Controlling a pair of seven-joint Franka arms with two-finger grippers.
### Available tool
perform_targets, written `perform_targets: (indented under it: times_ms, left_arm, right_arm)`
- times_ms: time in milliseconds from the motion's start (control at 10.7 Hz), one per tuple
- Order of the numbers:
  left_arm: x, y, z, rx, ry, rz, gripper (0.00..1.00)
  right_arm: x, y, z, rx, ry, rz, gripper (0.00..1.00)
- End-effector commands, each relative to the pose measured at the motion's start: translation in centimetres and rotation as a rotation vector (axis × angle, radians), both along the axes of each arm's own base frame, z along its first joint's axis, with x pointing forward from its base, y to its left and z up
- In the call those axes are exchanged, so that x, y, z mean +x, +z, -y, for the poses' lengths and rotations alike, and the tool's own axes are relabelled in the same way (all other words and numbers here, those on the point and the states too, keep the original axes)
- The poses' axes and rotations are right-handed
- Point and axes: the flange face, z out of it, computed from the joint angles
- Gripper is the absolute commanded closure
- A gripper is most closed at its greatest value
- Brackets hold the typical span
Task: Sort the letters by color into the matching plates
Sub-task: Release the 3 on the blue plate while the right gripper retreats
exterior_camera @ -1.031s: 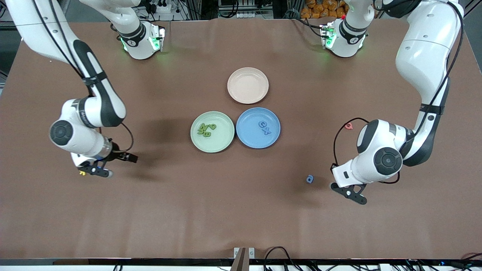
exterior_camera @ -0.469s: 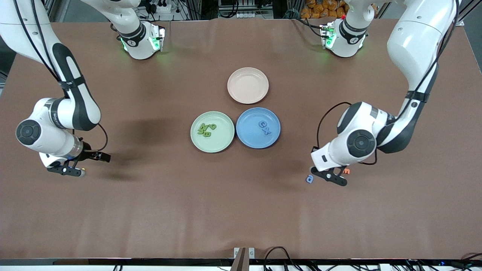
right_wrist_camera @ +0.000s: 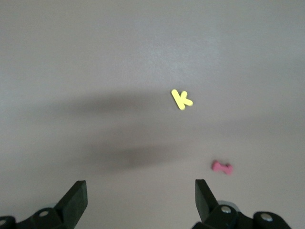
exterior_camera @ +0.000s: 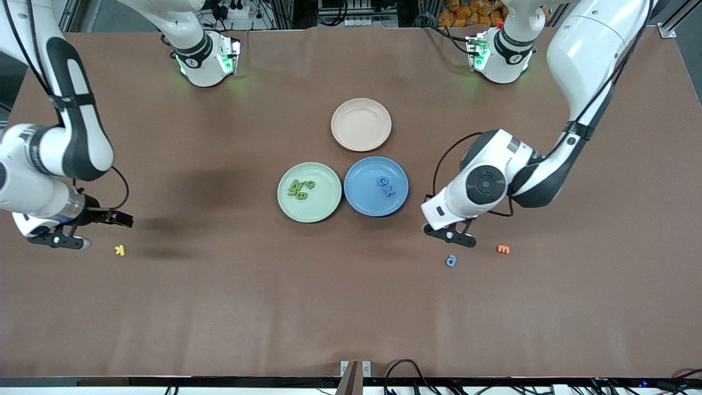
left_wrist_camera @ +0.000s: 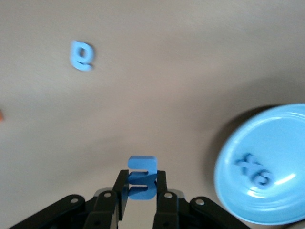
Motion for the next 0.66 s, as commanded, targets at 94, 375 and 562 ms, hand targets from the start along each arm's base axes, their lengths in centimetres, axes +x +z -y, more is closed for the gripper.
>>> perform_targets:
  times_ms: [94, 375, 562]
  left_arm:
    - [-5.8, 0.5, 6.5, 0.034, 0.1, -0.02, 1.0]
    - [-8.7, 0.4, 10.7, 0.047, 0.127, -0.015, 1.0]
    - [-10.0, -0.1, 12.4, 0.046, 0.124, -0.017, 1.0]
  right_arm:
    - [-0.3, 11.0, -0.3, 0.044, -0.01, -0.081, 0.0]
    - [-1.6, 16.7, -1.2, 0.091, -0.021, -0.029, 0.0]
    - [-2.4, 20.8, -1.4, 0.099, -0.02, -0.027, 0.0]
